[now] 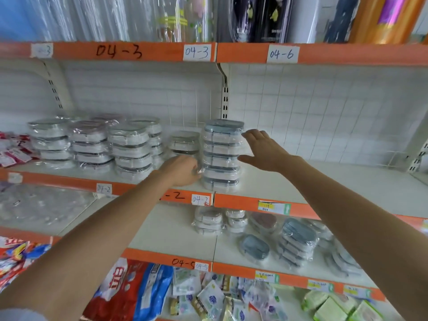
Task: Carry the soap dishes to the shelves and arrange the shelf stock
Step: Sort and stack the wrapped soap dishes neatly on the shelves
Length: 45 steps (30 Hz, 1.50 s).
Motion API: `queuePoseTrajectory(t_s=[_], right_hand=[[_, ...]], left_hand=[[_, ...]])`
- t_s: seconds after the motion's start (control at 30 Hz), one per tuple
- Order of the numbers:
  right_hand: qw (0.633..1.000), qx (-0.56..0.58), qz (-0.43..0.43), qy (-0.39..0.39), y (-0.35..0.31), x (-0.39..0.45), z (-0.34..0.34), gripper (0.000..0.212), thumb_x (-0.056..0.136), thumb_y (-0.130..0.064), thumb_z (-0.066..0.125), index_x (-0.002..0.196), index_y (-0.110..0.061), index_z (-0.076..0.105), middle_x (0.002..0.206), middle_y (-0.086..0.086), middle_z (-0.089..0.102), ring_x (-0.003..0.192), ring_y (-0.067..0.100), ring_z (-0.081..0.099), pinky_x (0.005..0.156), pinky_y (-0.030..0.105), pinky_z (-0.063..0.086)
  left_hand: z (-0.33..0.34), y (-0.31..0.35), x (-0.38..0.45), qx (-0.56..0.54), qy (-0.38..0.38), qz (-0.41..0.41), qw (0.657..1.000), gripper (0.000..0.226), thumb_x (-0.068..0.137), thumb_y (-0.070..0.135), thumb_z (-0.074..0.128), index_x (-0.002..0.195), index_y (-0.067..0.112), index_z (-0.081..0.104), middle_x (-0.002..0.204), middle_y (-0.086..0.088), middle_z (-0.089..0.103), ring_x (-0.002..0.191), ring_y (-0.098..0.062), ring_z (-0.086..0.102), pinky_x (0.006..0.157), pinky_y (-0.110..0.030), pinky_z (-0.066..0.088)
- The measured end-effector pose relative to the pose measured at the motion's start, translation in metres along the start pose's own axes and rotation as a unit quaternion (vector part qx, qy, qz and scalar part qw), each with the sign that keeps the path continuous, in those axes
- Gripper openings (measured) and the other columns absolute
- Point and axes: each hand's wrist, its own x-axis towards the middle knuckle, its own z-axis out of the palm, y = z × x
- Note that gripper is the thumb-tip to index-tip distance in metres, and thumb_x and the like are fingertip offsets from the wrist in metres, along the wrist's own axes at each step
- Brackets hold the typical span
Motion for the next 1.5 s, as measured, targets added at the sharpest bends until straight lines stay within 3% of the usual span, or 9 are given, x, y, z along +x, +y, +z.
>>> queuePoseTrajectory(t_s=[0.2, 0.37, 0.5, 0.57, 0.7, 0.83, 1.17, 1.27, 1.5], right_hand=[[0.999, 0.035, 0.02, 0.008, 0.011, 0.058, -0.005, 0.069, 0.095, -0.045, 0.047, 0.15, -0.011, 0.02, 0.154, 0.013, 0.021, 0.139, 0.033, 0.024, 0.113, 0.044, 0.027], [0.997, 0.066, 0.036, -0.003, 0.013, 0.087, 0.005, 0.063, 0.096, -0.044, 0.046, 0.15, -0.02, 0.023, 0.153, 0.011, 0.025, 0.132, 0.036, 0.035, 0.111, 0.042, 0.03], [0.996, 0.077, 0.042, -0.003, 0.016, 0.098, 0.009, 0.053, 0.099, -0.038, 0.044, 0.145, -0.013, 0.035, 0.142, 0.013, 0.04, 0.125, 0.033, 0.043, 0.108, 0.038, 0.031], [0.995, 0.089, 0.054, -0.002, 0.02, 0.1, 0.009, 0.049, 0.099, -0.033, 0.045, 0.143, -0.011, 0.039, 0.14, 0.014, 0.043, 0.126, 0.033, 0.042, 0.106, 0.038, 0.033], [0.994, 0.091, 0.06, 0.007, 0.02, 0.103, 0.012, 0.046, 0.098, -0.034, 0.046, 0.138, -0.011, 0.045, 0.132, 0.014, 0.047, 0.12, 0.032, 0.047, 0.101, 0.037, 0.039], [0.997, 0.053, 0.059, 0.019, 0.014, 0.102, 0.014, 0.047, 0.097, -0.04, 0.046, 0.136, -0.013, 0.046, 0.128, 0.012, 0.045, 0.117, 0.032, 0.044, 0.101, 0.037, 0.036], [0.998, 0.034, 0.039, 0.019, 0.015, 0.071, -0.002, 0.057, 0.096, -0.042, 0.048, 0.144, -0.015, 0.035, 0.143, 0.009, 0.035, 0.13, 0.027, 0.037, 0.104, 0.04, 0.038], [0.999, -0.021, 0.026, 0.02, 0.013, 0.045, 0.0, 0.057, 0.097, -0.04, 0.047, 0.145, -0.013, 0.033, 0.145, 0.008, 0.034, 0.131, 0.025, 0.035, 0.102, 0.038, 0.038], [0.998, -0.052, -0.004, -0.028, 0.007, -0.04, 0.045, 0.05, 0.097, -0.034, 0.046, 0.141, -0.012, 0.036, 0.141, 0.005, 0.037, 0.128, 0.022, 0.036, 0.101, 0.034, 0.035]], left_hand=[[-0.015, -0.009, 0.058, -0.128, 0.074, -0.048, 0.988, 0.038, 0.089, 0.048, 0.06, 0.1, 0.011, 0.062, 0.094, -0.003, 0.061, 0.084, -0.019, 0.057, 0.071, -0.028, 0.042], [-0.009, -0.003, 0.091, -0.267, 0.09, -0.078, 0.956, 0.041, 0.087, 0.036, 0.067, 0.117, 0.009, 0.058, 0.098, 0.009, 0.053, 0.094, -0.01, 0.049, 0.087, -0.022, 0.041], [0.012, -0.008, 0.108, -0.342, 0.077, -0.1, 0.931, 0.031, 0.082, 0.033, 0.073, 0.098, 0.009, 0.062, 0.091, 0.003, 0.064, 0.076, -0.006, 0.053, 0.06, -0.01, 0.039], [0.019, -0.009, 0.112, -0.365, 0.087, -0.108, 0.921, 0.037, 0.079, 0.032, 0.076, 0.098, 0.003, 0.062, 0.097, -0.007, 0.068, 0.071, -0.005, 0.054, 0.057, -0.012, 0.037], [0.016, -0.009, 0.111, -0.369, 0.075, -0.103, 0.921, 0.027, 0.078, 0.03, 0.078, 0.088, 0.02, 0.055, 0.089, 0.006, 0.059, 0.077, -0.005, 0.054, 0.062, -0.016, 0.039], [0.015, -0.009, 0.11, -0.347, 0.077, -0.108, 0.929, 0.035, 0.077, 0.035, 0.078, 0.098, 0.014, 0.06, 0.099, 0.001, 0.063, 0.094, -0.016, 0.06, 0.081, -0.027, 0.047], [0.005, -0.001, 0.093, -0.154, 0.096, -0.096, 0.979, 0.04, 0.079, 0.054, 0.068, 0.093, 0.016, 0.061, 0.091, 0.004, 0.065, 0.087, -0.016, 0.065, 0.069, -0.027, 0.049], [0.01, 0.004, 0.075, -0.039, 0.085, -0.053, 0.994, 0.031, 0.087, 0.04, 0.066, 0.103, 0.014, 0.061, 0.103, -0.001, 0.065, 0.091, -0.019, 0.064, 0.057, -0.022, 0.043], [0.046, 0.046, 0.019, 0.114, 0.024, 0.063, 0.991, 0.023, 0.093, 0.026, 0.051, 0.105, 0.008, 0.057, 0.107, -0.01, 0.06, 0.095, -0.029, 0.061, 0.07, -0.035, 0.046]])
